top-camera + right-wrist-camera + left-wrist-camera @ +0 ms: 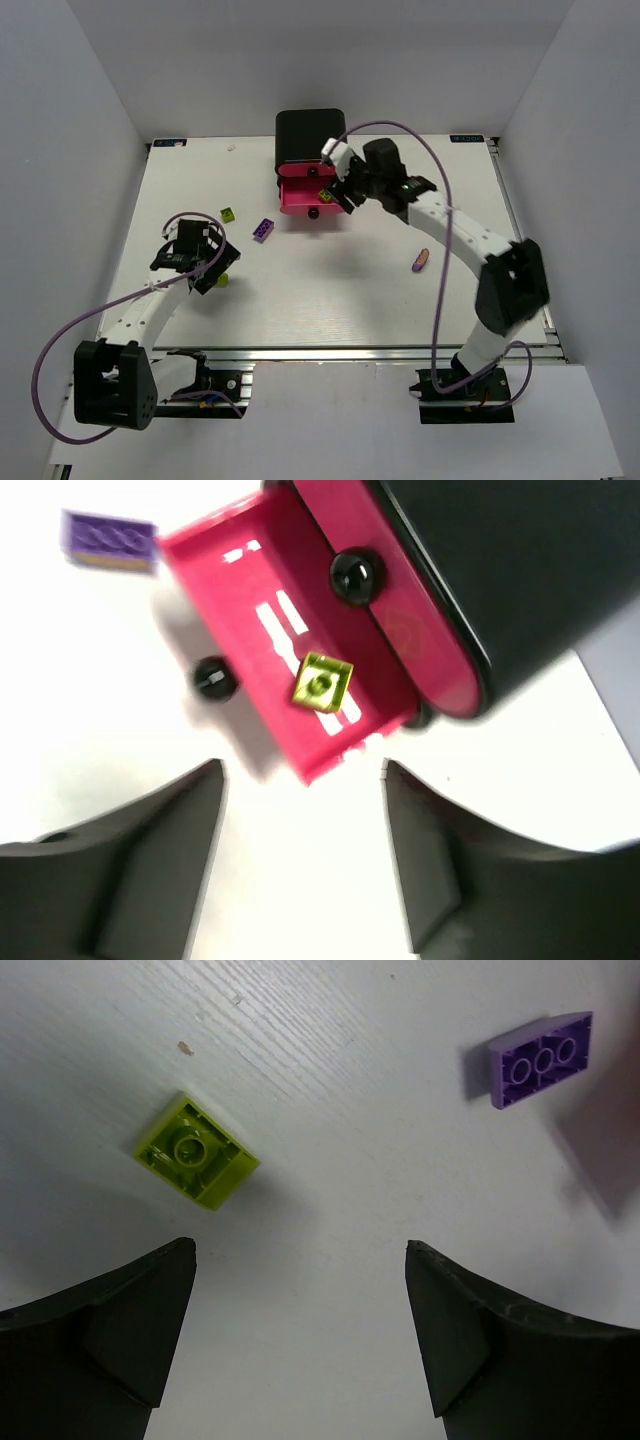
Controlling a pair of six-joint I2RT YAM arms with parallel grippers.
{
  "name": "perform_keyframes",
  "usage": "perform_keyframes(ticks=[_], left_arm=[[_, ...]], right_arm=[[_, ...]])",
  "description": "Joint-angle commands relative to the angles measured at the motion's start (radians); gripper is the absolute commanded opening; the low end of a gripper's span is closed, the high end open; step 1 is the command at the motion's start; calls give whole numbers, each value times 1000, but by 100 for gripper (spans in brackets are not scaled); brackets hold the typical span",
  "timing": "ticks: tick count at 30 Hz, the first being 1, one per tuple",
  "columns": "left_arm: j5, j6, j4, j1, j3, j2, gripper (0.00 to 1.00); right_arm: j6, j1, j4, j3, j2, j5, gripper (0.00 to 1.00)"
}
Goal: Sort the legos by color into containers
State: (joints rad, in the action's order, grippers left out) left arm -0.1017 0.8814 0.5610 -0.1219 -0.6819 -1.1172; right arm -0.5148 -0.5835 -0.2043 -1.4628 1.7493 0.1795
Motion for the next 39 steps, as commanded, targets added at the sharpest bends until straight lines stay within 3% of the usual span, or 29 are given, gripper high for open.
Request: perform_keyframes(ticks=[1, 3, 5, 11, 18, 22, 26, 29, 33, 36, 39], left_arm=[[34, 48, -41, 21, 22, -30, 94], [28, 57, -52, 42, 27, -59, 94], [8, 60, -59, 51, 28, -79, 93], [-35, 71, -81, 86, 18, -168, 91], [-61, 83, -115, 107, -8, -277, 85], [-58, 80, -115, 107, -30, -305, 75], [-36, 62, -119, 107, -34, -265, 51], [-7, 28, -107, 107, -47, -231, 38], [40, -64, -96, 90, -85, -181, 32], [150, -209, -102, 79, -131, -115, 22], [321, -333, -221, 70, -148, -29, 15]], right_arm=[[119, 20, 92, 111, -228, 97, 73], [166, 33, 123, 223, -333, 109, 83], [176, 51, 125, 281, -391, 144, 86], [229, 85, 117, 429, -557, 255, 87], [243, 122, 132, 484, -616, 275, 86], [237, 151, 141, 515, -640, 270, 86], [246, 178, 155, 538, -659, 293, 86], [255, 197, 155, 536, -662, 308, 86], [257, 214, 157, 544, -662, 328, 85], [260, 231, 158, 545, -657, 331, 84], [265, 237, 172, 555, -656, 313, 78]])
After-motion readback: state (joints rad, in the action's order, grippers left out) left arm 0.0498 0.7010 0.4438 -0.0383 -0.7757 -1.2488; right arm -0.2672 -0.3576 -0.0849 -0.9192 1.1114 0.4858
